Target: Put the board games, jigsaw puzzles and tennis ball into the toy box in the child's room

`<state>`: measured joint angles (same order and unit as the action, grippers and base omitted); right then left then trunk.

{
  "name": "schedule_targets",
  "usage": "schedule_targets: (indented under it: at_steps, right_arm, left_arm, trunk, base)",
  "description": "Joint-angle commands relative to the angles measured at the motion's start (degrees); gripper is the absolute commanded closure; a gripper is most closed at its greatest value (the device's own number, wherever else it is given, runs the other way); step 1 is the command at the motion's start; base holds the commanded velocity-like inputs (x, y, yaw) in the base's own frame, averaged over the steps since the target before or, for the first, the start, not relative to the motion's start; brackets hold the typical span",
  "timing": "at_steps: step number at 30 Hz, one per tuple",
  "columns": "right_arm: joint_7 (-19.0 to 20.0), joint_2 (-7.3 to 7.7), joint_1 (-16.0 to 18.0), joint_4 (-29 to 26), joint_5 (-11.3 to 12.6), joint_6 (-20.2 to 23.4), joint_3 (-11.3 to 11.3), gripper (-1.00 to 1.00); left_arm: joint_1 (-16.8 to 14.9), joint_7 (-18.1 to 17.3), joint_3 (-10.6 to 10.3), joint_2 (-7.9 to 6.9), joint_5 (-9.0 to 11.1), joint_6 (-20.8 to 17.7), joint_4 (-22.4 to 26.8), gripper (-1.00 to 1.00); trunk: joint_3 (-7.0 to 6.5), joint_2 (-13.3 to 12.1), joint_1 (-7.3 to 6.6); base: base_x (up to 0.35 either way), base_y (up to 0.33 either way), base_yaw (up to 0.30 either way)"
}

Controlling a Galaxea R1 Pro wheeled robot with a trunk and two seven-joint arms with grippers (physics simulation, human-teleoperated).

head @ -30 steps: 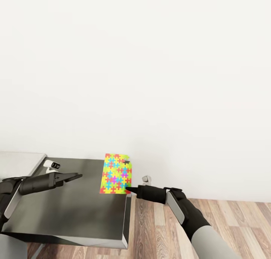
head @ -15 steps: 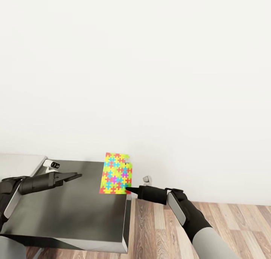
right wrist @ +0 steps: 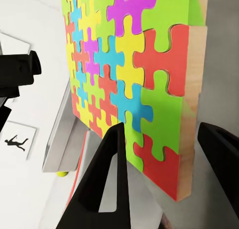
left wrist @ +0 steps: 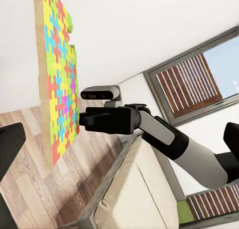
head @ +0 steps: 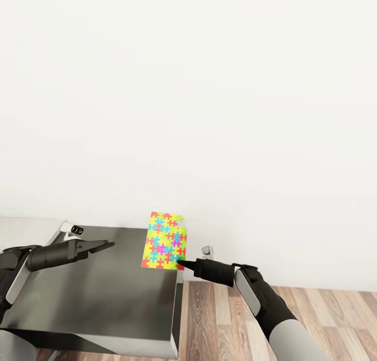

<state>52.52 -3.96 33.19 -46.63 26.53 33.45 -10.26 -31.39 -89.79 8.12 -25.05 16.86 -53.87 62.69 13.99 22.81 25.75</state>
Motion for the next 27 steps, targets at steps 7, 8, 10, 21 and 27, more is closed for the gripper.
schedule_targets:
  at_steps: [7,8,10,21,27]
  right_arm:
    - [-0.1,0.01,-0.1,-0.6,0.4,0.4,0.0,1.00]
    - [-0.1,0.01,-0.3,-1.0,0.4,0.4,0.0,1.00]
    - [-0.1,0.01,-0.8,-1.8,0.4,0.4,0.0,1.00]
    - [-0.2,0.01,-2.4,-4.5,0.3,0.4,2.0,1.00]
    - [-0.1,0.01,-2.4,-4.5,0.3,0.4,2.1,1.00]
  left_arm:
    - [-0.1,-0.2,0.0,-0.01,-0.1,-0.7,0.0,-1.00]
    - [-0.1,-0.2,0.0,-0.01,-0.1,-0.7,0.0,-1.00]
    - [-0.1,-0.2,0.0,-0.01,-0.1,-0.7,0.0,-1.00]
    - [-0.2,-0.2,0.0,-0.01,-0.1,-0.7,0.0,-1.00]
    - [-0.2,-0.2,-0.1,0.00,-0.1,-0.7,0.0,-1.00]
  trunk:
    - [-0.56,0.1,0.04]
    - [-0.66,0.1,0.04]
    - [-0.85,0.1,0.04]
    - [-1.90,0.1,0.04]
    - [-2.47,0.1,0.04]
  base:
    - [0.000,0.000,0.061]
    - [0.000,0.000,0.062]
    - [0.000,0.000,0.062]
    - [0.000,0.000,0.063]
    - [0.000,0.000,0.063]
